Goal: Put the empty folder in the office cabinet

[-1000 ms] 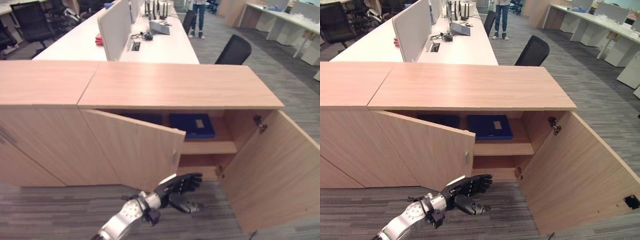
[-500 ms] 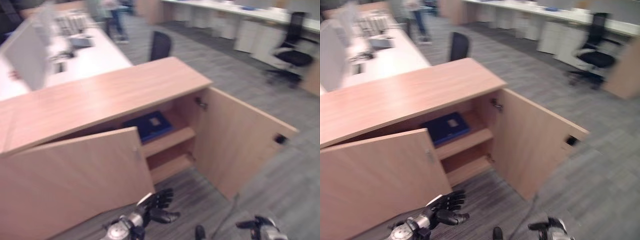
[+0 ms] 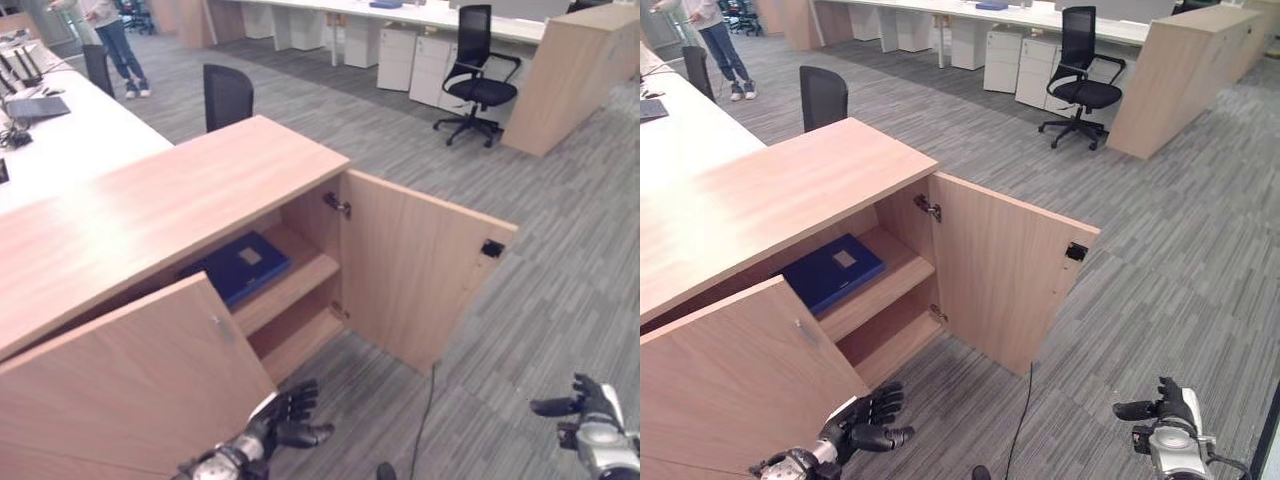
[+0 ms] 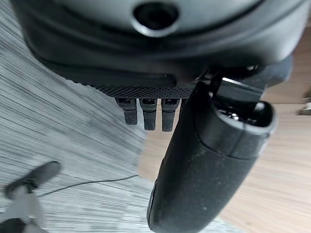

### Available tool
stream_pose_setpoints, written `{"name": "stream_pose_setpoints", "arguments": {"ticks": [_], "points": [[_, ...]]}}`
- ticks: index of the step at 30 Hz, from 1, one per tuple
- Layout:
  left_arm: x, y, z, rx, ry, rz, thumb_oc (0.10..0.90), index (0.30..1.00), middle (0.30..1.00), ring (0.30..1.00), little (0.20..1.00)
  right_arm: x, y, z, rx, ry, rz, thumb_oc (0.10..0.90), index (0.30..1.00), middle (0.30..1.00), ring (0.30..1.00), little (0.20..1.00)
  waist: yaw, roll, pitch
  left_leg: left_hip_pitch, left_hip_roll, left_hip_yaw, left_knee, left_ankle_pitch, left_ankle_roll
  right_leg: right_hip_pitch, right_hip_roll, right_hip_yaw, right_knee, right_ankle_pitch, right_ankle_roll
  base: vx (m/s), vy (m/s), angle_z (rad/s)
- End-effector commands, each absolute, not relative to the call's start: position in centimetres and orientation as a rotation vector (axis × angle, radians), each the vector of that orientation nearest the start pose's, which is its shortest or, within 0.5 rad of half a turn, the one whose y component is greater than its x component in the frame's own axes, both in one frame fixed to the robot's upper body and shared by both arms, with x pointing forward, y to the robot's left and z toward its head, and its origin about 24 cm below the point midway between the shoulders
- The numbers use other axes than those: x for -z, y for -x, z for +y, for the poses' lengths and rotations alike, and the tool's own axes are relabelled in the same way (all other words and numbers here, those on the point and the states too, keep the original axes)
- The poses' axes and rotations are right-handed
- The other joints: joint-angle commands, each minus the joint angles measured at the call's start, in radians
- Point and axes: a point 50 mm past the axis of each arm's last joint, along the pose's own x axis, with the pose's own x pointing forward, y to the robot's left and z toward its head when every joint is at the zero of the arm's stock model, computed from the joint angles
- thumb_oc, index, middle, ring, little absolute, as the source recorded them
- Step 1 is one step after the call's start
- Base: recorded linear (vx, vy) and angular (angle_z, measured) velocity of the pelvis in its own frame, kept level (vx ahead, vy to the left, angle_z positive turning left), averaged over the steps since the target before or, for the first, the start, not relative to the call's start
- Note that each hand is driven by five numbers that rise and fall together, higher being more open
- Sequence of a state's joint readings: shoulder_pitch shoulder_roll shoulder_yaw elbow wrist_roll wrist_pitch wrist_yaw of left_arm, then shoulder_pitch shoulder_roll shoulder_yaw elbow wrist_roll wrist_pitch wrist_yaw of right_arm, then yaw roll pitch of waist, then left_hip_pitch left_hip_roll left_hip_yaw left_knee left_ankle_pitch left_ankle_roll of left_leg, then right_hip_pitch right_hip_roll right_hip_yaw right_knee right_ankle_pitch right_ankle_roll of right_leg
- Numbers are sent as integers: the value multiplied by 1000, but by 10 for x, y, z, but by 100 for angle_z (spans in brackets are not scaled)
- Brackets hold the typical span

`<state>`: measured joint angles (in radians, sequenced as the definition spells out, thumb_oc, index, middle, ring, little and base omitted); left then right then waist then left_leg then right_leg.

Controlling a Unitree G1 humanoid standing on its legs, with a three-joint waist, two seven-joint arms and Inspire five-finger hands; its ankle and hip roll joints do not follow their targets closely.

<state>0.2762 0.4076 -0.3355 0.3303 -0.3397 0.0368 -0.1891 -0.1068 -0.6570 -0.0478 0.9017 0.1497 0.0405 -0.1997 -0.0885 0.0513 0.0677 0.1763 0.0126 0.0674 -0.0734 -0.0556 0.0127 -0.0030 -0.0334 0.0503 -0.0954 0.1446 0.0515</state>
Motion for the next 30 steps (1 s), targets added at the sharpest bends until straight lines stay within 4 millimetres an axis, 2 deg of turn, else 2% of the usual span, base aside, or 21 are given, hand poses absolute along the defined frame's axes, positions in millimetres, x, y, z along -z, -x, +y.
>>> {"name": "stream_pose_setpoints", "arguments": {"ticks": [1,2,6,7,8,11,13,15,19,24,25,30], "points": [[69,-149,190,346,-37,591,800,900,900,900,900,-35,-243,-396,601,633,426,800,900,900,900,900,28,-69,-33,-53,-39,-23,-3,-43,4,25,-2,-54,22,-115,72,-11,-17,5],[71,-147,190,358,-40,604,800,900,900,900,900,-56,-259,-397,597,657,365,800,900,900,900,900,37,-63,-28,-59,-38,-26,-7,-38,3,21,-7,-59,22,-113,73,-13,-16,8],[75,-144,187,378,-36,630,800,900,900,900,900,-89,-287,-388,566,652,243,800,900,900,900,900,45,-48,-27,-62,-38,-31,-11,-29,-2,24,-17,-70,22,-116,72,10,-7,5],[75,-144,187,377,-35,629,800,900,900,900,900,-89,-288,-388,566,652,242,800,900,900,900,900,43,-47,-26,-62,-38,-31,-11,-29,-2,24,-17,-70,23,-116,72,30,-7,15],[75,-143,186,392,-40,633,800,900,900,900,900,-102,-298,-383,555,637,191,800,900,900,900,900,54,-43,-29,-61,-38,-35,-12,-26,-4,27,-21,-77,23,-119,70,29,-19,18],[75,-143,185,398,-36,636,800,900,900,900,900,-113,-308,-380,547,613,159,800,900,900,900,900,58,-39,-28,-60,-39,-44,-13,-24,-6,34,-23,-86,22,-120,69,26,-30,10],[75,-140,188,401,-40,645,800,900,900,900,900,-128,-320,-377,540,566,122,800,900,900,900,900,73,-37,-29,-59,-37,-56,-13,-21,-10,39,-24,-99,19,-123,67,28,-50,17],[75,-140,188,404,-41,647,800,900,900,900,900,-133,-324,-375,537,553,110,800,900,900,900,900,76,-37,-29,-60,-37,-61,-13,-20,-10,41,-25,-103,18,-124,67,16,-39,9],[77,-135,192,413,-52,672,800,900,900,900,900,-158,-337,-372,525,522,57,800,900,900,900,900,96,-32,-25,-61,-35,-76,-13,-17,-15,49,-28,-117,16,-132,66,11,-38,12],[78,-135,191,424,-59,678,800,900,900,900,900,-170,-348,-363,486,494,25,800,900,900,900,900,111,-26,-17,-65,-34,-86,-11,-10,-19,51,-30,-128,15,-134,63,-6,-28,12],[79,-134,191,428,-61,681,800,900,900,900,900,-174,-355,-352,440,492,7,800,900,900,900,900,115,-25,-16,-66,-33,-90,-12,-6,-21,53,-30,-134,14,-136,62,3,-32,6],[78,-133,189,456,-66,682,800,900,900,900,900,-164,-366,-325,304,427,-8,800,900,900,900,900,125,-28,-16,-63,-30,-96,-13,-4,-25,69,-29,-143,8,-141,60,2,-6,1]]}}
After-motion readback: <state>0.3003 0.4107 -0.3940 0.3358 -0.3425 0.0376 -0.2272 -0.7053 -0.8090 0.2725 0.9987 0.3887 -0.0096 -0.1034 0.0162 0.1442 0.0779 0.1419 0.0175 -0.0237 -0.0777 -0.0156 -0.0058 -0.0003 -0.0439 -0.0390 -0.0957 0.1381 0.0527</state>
